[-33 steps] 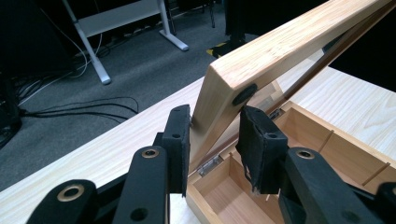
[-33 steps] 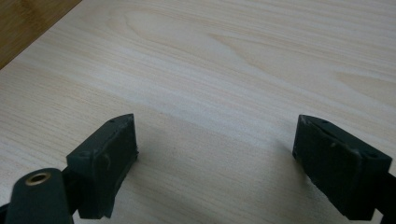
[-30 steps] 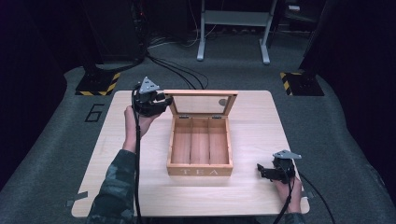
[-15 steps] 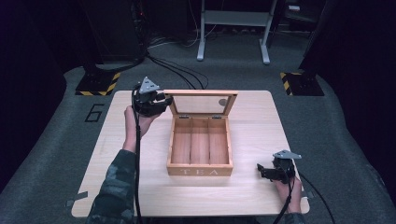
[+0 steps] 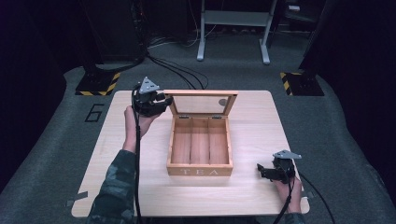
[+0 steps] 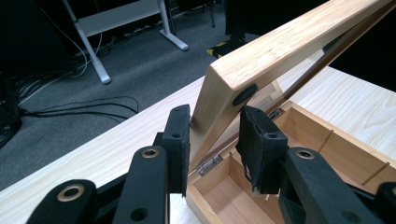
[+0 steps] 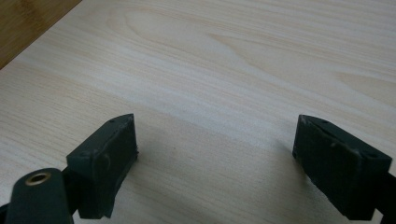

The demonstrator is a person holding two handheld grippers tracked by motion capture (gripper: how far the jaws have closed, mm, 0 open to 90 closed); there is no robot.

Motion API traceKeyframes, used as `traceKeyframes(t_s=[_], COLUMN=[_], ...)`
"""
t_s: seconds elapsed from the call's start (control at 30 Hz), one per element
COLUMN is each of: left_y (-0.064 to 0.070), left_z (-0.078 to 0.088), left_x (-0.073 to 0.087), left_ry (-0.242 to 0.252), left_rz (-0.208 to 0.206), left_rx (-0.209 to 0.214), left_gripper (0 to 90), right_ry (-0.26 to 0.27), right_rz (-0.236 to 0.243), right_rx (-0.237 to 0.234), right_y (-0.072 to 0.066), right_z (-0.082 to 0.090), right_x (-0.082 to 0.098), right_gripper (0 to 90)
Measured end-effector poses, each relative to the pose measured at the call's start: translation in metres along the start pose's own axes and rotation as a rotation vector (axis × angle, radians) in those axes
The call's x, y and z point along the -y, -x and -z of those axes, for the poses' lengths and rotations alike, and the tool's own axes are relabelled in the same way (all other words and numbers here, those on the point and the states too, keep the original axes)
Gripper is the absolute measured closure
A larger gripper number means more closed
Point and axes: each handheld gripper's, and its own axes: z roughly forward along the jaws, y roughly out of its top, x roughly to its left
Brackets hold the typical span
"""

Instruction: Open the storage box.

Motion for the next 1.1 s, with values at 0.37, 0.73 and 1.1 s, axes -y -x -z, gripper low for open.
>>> traceKeyframes(t_s=[0.37, 0.73, 1.1], left_y=[0.0000, 0.0006, 0.0065], left_z=[0.0001, 0.0001, 0.0053], left_x=[0.0000, 0.0009, 0.0094], left_ry=[-0.001, 0.008, 0.020], left_rz=[0.000, -0.002, -0.010], left_rx=[0.000, -0.003, -0.001], left_gripper=[64.3, 64.3, 64.0], right_ry=[0.000, 0.000, 0.000], right_rz=[0.000, 0.000, 0.000], right_rx=[0.000, 0.000, 0.000], right_y=[0.0000, -0.0001, -0.0001], right_z=[0.0000, 0.0000, 0.0000], right_x=[0.0000, -0.0001, 0.0000], right_gripper=[13.1, 13.1, 13.1])
